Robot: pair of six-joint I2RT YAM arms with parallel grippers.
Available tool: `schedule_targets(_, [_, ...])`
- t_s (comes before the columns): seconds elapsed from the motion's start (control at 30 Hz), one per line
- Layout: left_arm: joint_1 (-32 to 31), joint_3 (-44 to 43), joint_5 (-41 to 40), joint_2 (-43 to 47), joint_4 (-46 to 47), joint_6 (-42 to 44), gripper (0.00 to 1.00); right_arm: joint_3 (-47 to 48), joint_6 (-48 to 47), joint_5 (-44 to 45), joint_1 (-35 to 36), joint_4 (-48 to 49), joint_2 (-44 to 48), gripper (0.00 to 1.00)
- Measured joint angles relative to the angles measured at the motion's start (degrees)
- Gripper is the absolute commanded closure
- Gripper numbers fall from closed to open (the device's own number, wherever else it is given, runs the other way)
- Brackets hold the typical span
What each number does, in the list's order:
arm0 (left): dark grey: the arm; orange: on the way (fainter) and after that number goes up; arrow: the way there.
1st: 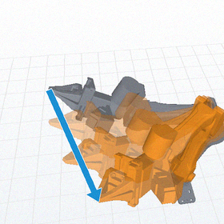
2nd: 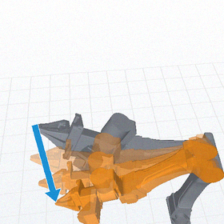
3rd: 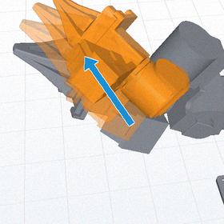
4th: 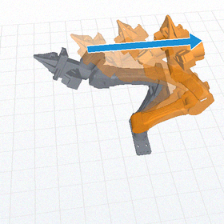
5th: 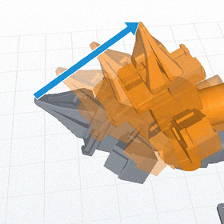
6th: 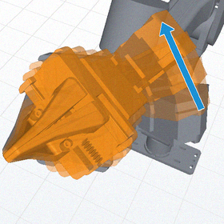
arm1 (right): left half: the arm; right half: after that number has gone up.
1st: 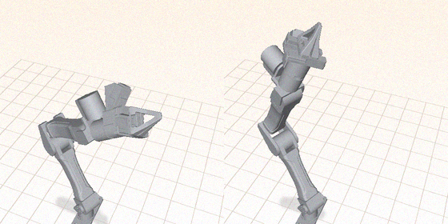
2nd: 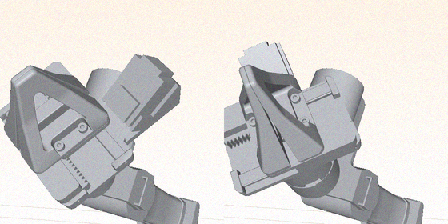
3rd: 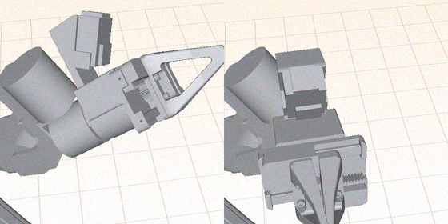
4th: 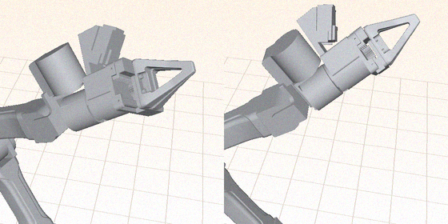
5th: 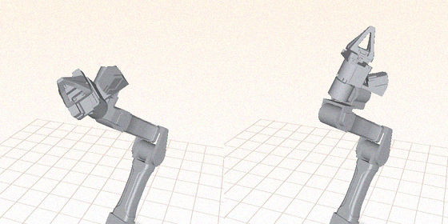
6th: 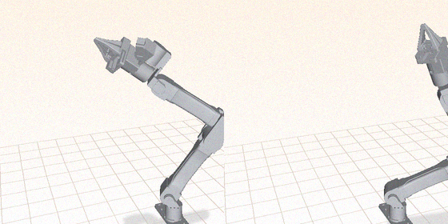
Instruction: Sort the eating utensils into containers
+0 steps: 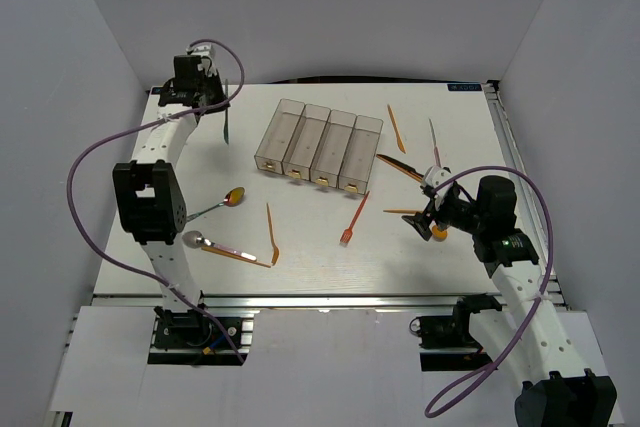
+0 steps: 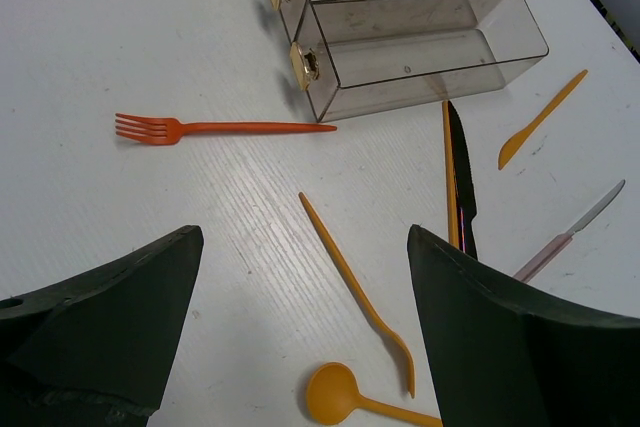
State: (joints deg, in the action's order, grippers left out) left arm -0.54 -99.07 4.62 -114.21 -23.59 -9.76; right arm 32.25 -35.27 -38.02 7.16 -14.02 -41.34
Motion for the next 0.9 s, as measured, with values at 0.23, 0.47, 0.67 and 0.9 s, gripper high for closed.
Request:
schedule_targets(0.23, [-5.7,-0.3,8.7,1.6,2.8,-0.8,1.0,0.0,-0.2,0.2,0.0,0.0,0.0,0.11])
schedule_targets(0.47, [-11.3,-2.5,10.5,-2.6,3.0,-0.8,1.0,0.0,-0.3,0.1,0.0,0.0,0.0,0.11])
schedule_targets(0.67, [-11.9,-2.7,10.0,-6.0,3.1,-0.8,1.0,0.0,-0.5,0.1,0.0,0.0,0.0,0.11])
schedule_targets(0.9, [-12.4,-2.6,9.3,-7.7,3.2,-0.8,1.0,0.0,-0.8,0.1,0.0,0.0,0.0,0.1])
